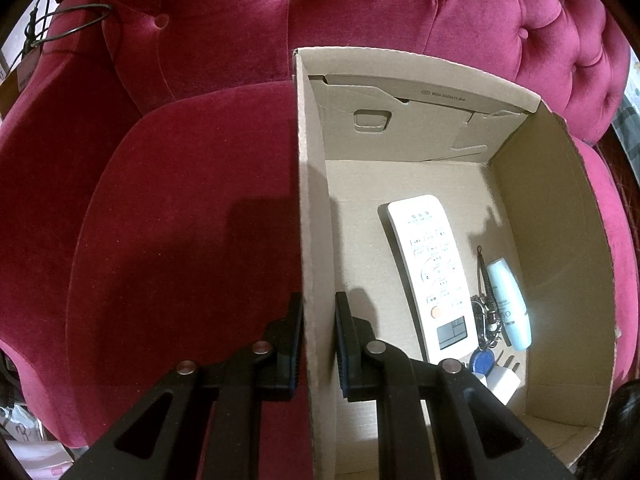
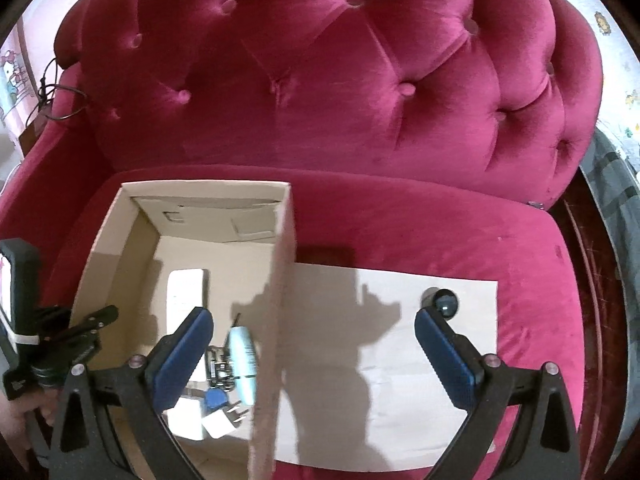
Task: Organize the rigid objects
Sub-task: 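Move the open right gripper out of the box over the black ball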
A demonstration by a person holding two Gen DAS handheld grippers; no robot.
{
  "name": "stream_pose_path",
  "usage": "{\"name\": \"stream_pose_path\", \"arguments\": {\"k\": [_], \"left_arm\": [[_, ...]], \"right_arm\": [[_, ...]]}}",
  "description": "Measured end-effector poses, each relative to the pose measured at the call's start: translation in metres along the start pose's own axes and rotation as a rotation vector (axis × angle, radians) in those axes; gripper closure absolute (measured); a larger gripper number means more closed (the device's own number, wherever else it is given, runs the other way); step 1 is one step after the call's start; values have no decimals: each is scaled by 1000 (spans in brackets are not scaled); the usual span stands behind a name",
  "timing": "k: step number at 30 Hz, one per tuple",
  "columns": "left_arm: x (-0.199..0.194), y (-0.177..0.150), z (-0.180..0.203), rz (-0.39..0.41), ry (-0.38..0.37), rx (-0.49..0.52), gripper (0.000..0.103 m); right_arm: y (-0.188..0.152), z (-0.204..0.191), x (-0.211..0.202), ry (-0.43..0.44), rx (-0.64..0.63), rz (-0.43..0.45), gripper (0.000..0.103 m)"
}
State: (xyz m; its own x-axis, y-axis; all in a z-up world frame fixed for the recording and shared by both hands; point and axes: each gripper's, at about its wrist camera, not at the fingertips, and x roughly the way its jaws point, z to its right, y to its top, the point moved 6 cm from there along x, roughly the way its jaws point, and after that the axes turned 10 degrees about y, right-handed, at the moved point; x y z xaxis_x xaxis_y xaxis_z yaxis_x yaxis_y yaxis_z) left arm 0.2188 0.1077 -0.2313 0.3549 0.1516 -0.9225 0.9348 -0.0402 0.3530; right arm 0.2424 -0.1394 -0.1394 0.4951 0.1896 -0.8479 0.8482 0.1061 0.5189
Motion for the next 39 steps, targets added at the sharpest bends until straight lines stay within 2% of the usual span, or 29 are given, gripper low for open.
{"name": "stream_pose_path", "arguments": {"k": [16,39], "left_arm": [[1,-1,1,3,8,1,88],[0,-1,3,3,6,11,88]], "right_arm": [[-5,79,20,-101,92,-2,0],[-22,158,96,-166,199,-63,0]]}}
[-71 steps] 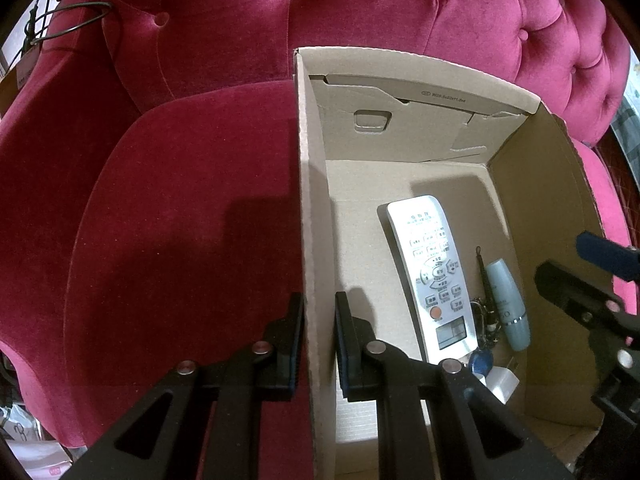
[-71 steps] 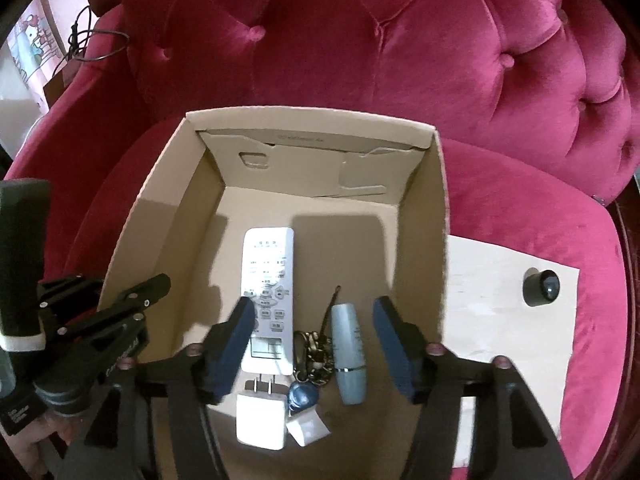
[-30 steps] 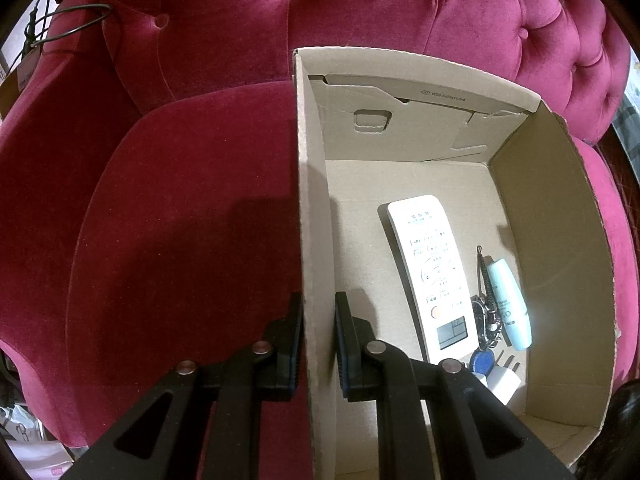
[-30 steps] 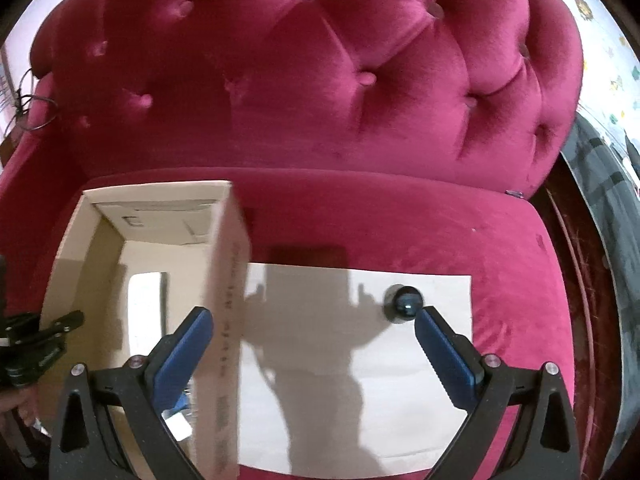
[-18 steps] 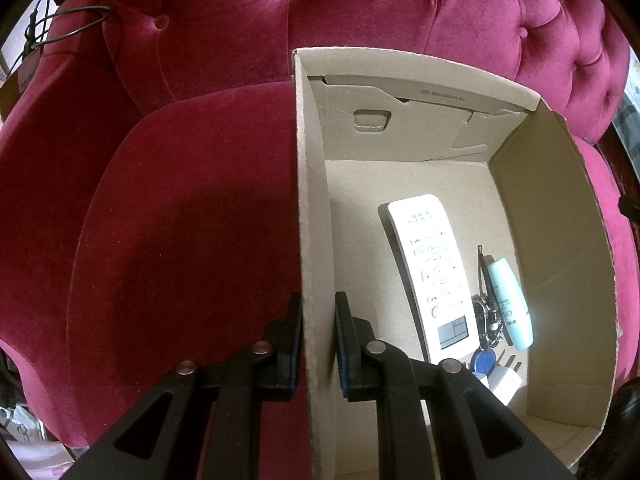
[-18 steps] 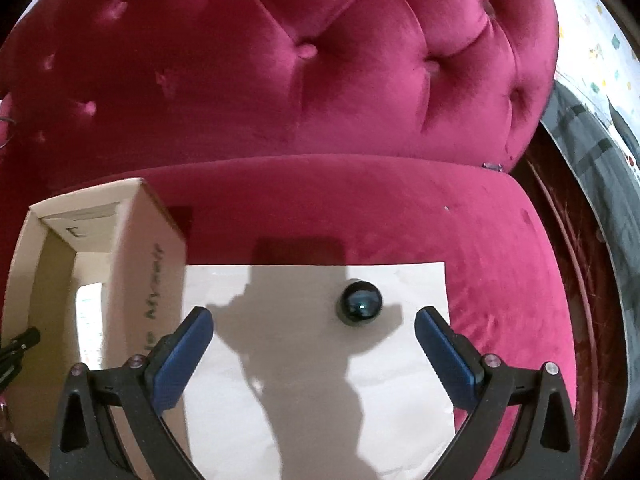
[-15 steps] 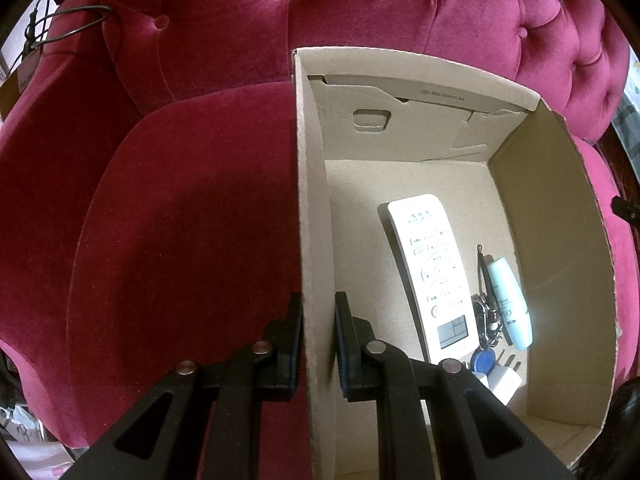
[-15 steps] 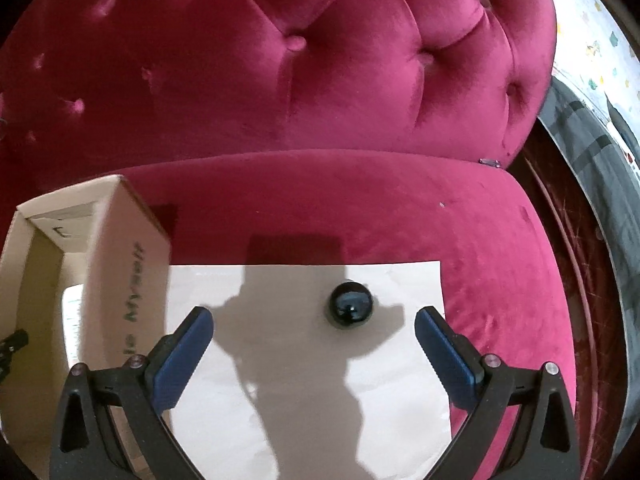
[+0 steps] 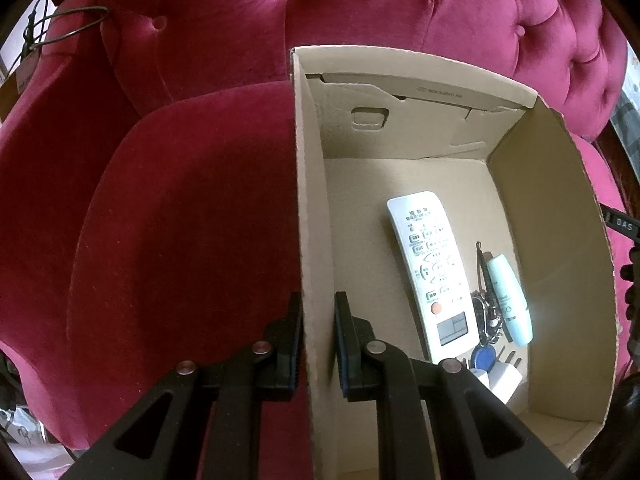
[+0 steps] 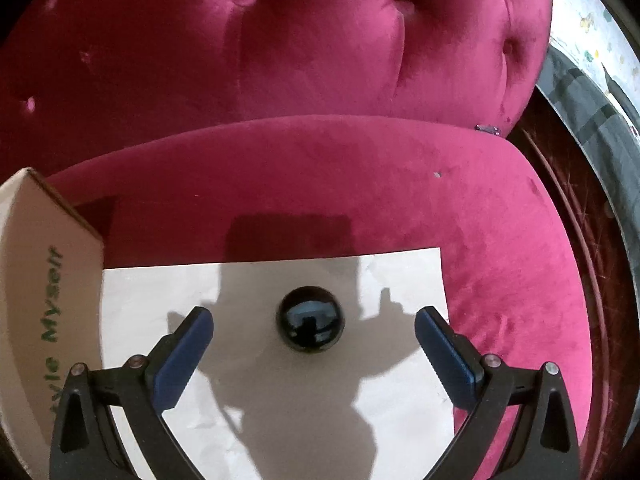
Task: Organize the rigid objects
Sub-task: 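Move the open right gripper out of the box over the black ball, then close the right gripper on the black ball, then lift the black ball with the right gripper and carry it into the box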
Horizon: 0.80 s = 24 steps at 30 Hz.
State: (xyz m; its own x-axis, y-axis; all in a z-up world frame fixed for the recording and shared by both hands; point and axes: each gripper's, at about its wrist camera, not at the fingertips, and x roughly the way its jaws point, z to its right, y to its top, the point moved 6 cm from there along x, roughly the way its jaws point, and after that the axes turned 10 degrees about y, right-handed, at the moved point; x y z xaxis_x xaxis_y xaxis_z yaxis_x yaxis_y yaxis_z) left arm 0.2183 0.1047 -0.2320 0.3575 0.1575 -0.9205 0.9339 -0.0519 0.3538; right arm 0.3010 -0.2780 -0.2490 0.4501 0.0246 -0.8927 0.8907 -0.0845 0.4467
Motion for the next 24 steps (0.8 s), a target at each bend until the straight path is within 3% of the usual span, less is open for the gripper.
{"name": "stream_pose_path", "arguments": {"k": [7,9,12,13,15,24], "left_arm": [[1,0,-2,-2,-5,-3,88],[1,0,-3,-3,-7,-6,88],[2,0,-2,-4,-5,-4,88],[2,0,-2,-4,-4,-3,88],[2,0,-1,-4,-1,0,88],[4,0,-2,-7,-7,-5,88]], "right_arm": [[-3,9,19,9,25,-28,1],[-4,9,21,14,32,-31,5],[-4,8,20,11,28,-33,26],[-5,8,20,10,32,-37,45],[-5,6,19,13,39,-42,63],[-9,1,6,21,33,-39,63]]}}
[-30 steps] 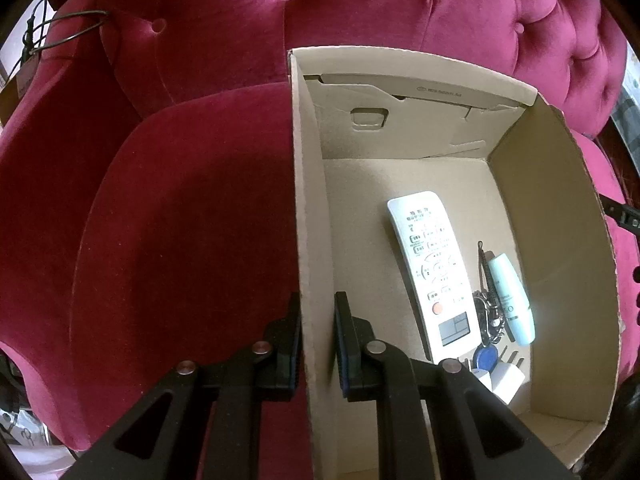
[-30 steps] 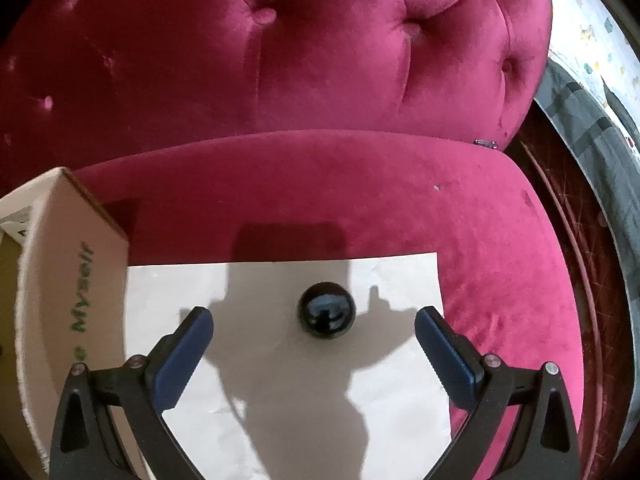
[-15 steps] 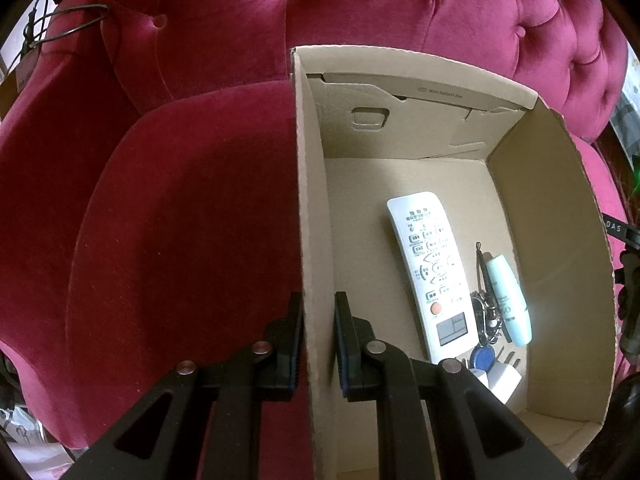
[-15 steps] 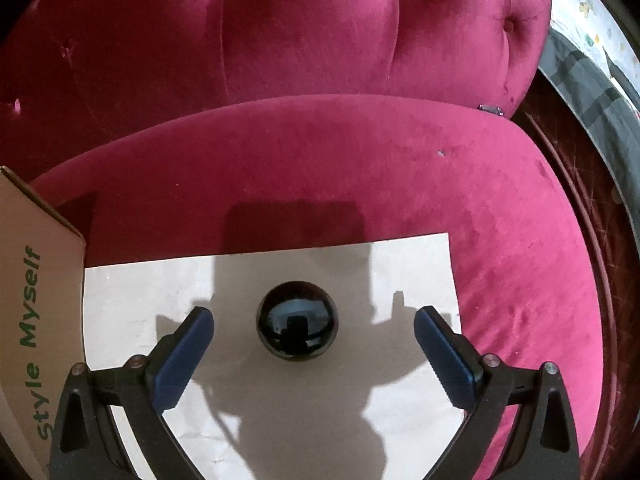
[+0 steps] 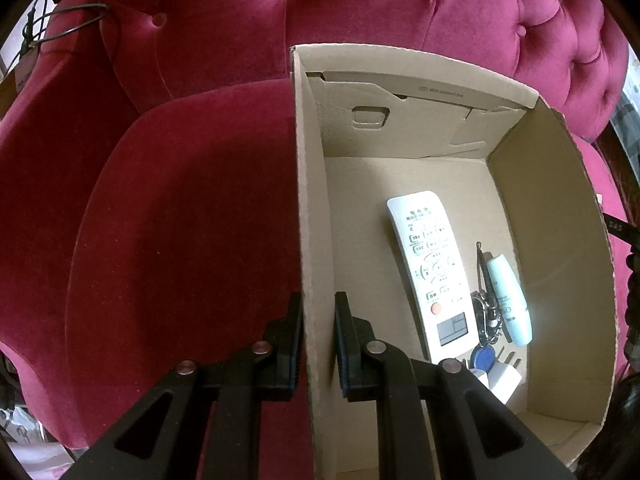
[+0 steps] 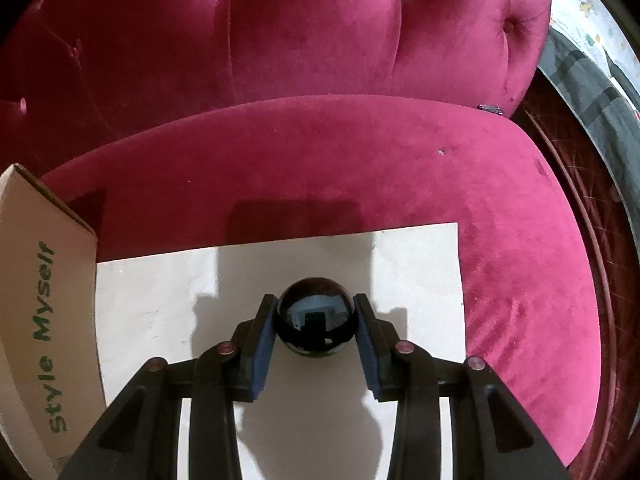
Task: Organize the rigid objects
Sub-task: 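Lift the black ball with the right gripper and carry it into the box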
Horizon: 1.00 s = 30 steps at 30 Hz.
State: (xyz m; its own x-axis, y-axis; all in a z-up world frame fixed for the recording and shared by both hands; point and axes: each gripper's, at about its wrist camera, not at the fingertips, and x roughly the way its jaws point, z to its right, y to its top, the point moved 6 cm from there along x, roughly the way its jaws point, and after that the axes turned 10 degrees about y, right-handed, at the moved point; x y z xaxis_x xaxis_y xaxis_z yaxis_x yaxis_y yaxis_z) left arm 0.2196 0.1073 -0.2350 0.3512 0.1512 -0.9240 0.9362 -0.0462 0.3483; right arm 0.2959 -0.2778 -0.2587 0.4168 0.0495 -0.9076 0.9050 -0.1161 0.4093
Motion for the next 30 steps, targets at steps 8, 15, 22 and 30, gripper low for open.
{"name": "stream_pose_path", "arguments": {"k": [8,15,22,30], "left_arm": [[0,0,-1,-2,0,-3,88],[-1,0,-3,-4,-6,-8,88],[-1,0,-4,-4,-7,-12,88],[-1,1,-4,-5,-5,-13,88]], "right_arm": [[0,-11,-23,0,-24,19,63],[4,-17,-41,9,-46,45,63],[5,-28,-60,23,-68,68,63],[4,-39,-81,31,-86,94,63]]}}
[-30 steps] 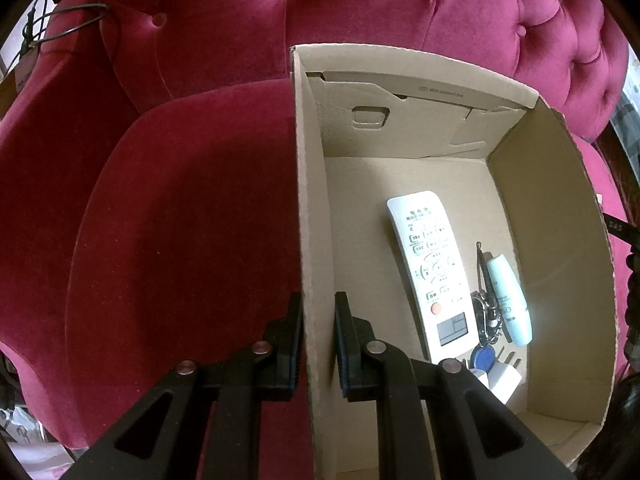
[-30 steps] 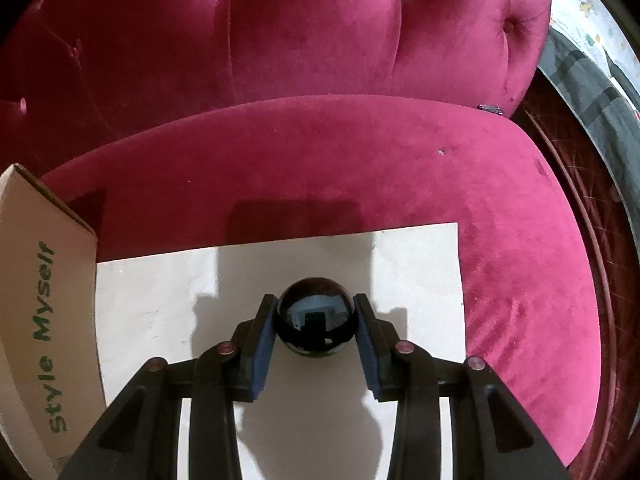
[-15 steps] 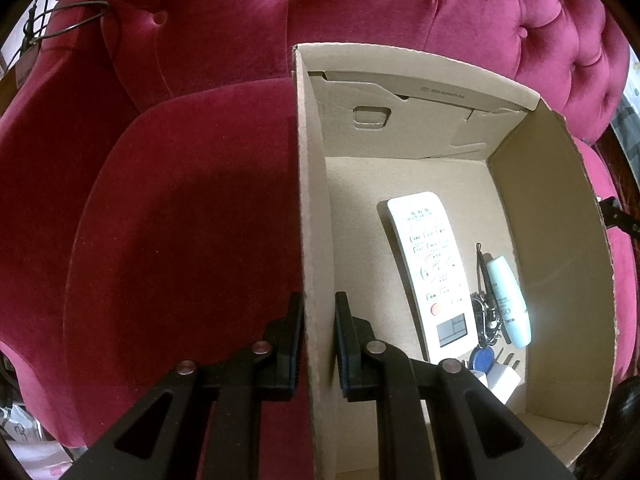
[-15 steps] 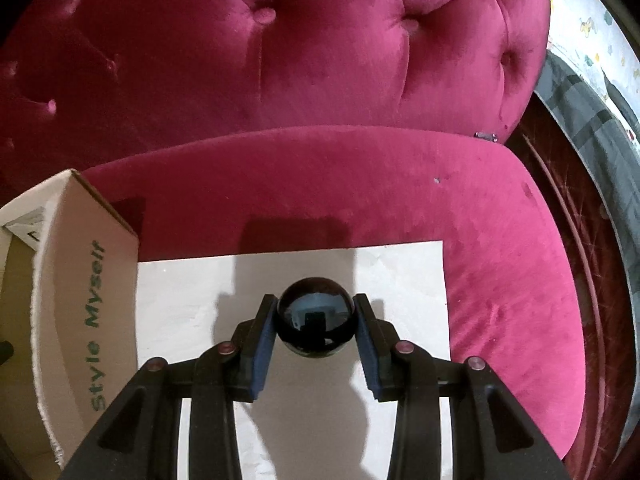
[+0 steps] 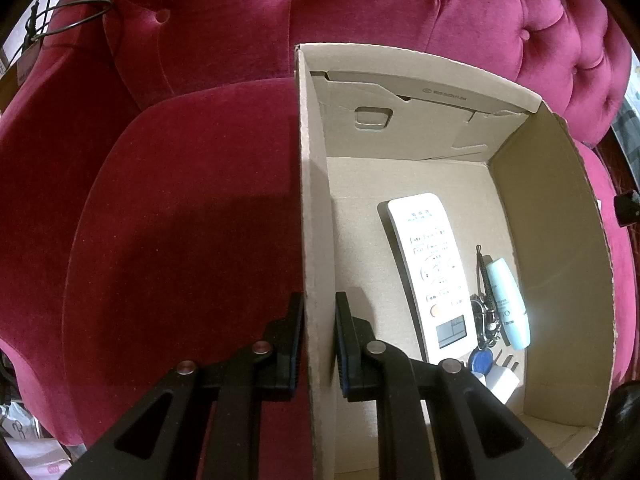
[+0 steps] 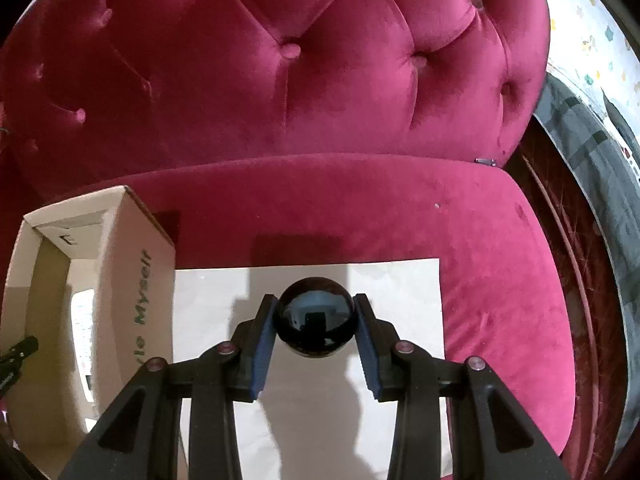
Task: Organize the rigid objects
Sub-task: 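Lift the black ball with the right gripper and carry it into the box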
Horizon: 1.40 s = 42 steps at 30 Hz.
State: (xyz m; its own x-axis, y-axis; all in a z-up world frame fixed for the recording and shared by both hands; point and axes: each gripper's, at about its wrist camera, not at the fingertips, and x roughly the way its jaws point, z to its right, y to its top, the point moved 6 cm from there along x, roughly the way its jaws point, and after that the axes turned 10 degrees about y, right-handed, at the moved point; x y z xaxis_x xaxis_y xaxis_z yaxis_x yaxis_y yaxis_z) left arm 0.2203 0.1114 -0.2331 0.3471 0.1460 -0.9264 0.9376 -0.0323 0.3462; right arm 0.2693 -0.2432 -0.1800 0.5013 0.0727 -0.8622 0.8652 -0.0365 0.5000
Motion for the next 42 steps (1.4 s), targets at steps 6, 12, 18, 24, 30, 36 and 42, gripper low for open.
{"name": "stream_pose_path", "arguments": {"k": [6,12,18,24,30,36,42], "left_arm": [[0,0,0,-1,1,0,88],[1,1,-1,-2,-2,0,88],[0,1,-1,-3,-5,-4,88],[1,1,-3,-3,-5,-3,88],[1,2,-3,-4,-7,-3,88],[2,2,-4,-5,-10,-4,88],[2,3,-4,-5,-9,-4,88]], "right_arm": [[1,-12,-17,10,-11,13,63],[3,-30,-33,24,-35,25,63],[2,-49,-45,47,-64,21,63],[1,-74,-53,79,-96,15,63],[-5,-102,-56,112,-131,4,63],[-8,-128,-55,145,-159,-4,63],[-11,-152,-51,175,-185,-13,63]]}}
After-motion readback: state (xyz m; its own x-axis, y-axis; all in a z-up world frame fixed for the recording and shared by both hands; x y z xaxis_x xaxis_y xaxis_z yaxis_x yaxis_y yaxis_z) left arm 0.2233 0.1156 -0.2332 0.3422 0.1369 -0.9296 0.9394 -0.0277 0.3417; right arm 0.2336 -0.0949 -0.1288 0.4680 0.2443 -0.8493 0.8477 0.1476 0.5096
